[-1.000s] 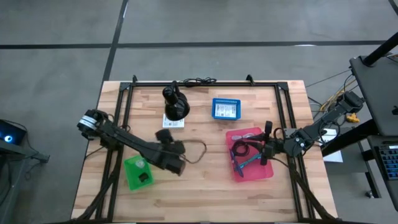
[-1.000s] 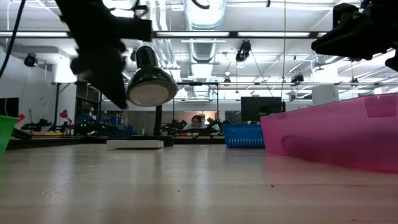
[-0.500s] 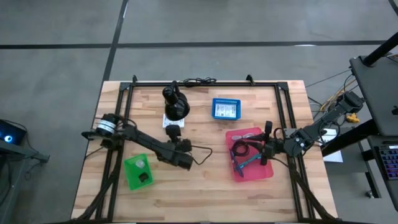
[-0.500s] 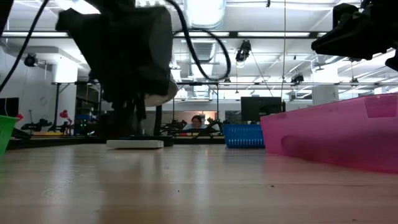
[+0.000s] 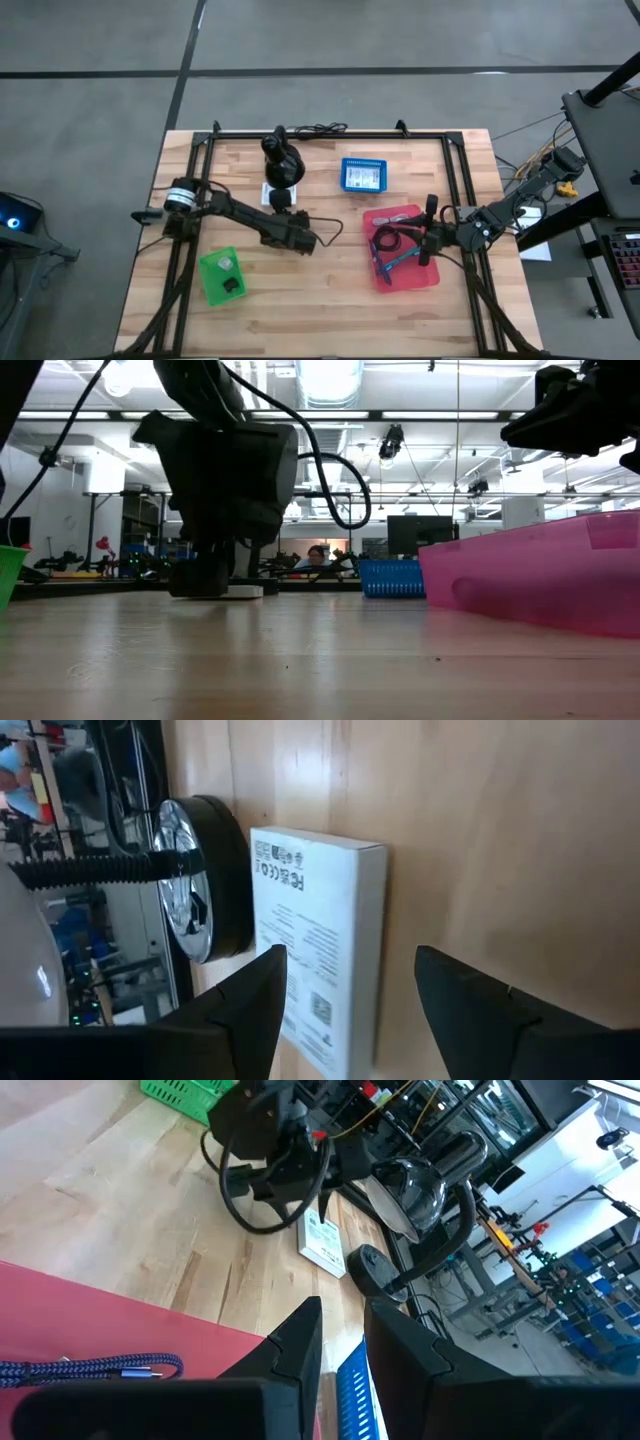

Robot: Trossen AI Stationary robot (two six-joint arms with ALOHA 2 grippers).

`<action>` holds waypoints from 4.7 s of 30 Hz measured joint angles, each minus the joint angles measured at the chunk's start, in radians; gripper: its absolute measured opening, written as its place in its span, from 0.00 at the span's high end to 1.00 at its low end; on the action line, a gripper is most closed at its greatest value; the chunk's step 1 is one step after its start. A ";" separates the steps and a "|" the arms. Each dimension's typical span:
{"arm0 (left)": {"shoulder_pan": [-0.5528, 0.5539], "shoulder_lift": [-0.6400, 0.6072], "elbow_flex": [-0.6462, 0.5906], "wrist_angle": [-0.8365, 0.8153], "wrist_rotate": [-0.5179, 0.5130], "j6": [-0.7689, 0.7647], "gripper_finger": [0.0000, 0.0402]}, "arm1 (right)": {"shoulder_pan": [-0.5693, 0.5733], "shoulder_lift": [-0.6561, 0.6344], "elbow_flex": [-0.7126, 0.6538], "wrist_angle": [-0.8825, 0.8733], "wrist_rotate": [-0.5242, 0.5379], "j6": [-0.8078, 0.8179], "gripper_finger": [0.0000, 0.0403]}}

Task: Pick and place items into bin
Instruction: Put the white card reader box into the blue bin

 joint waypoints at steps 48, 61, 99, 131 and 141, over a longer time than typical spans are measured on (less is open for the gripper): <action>-0.043 -0.055 -0.165 -0.040 0.083 -0.119 0.49 | 0.000 0.000 0.000 -0.001 0.000 0.001 0.83; 0.001 -0.236 -0.310 0.142 0.184 -0.037 0.49 | 0.000 0.000 0.000 0.000 0.000 0.019 0.83; 0.209 -0.278 -0.362 0.324 0.268 0.168 0.74 | 0.000 0.000 0.000 0.000 0.000 0.020 0.83; 0.079 -0.277 -0.323 0.320 0.466 -0.030 0.98 | 0.000 0.000 0.000 0.000 0.000 0.020 0.83; -0.110 -0.275 -0.245 0.324 0.548 -0.235 0.98 | 0.000 0.000 0.000 0.000 0.000 0.025 0.83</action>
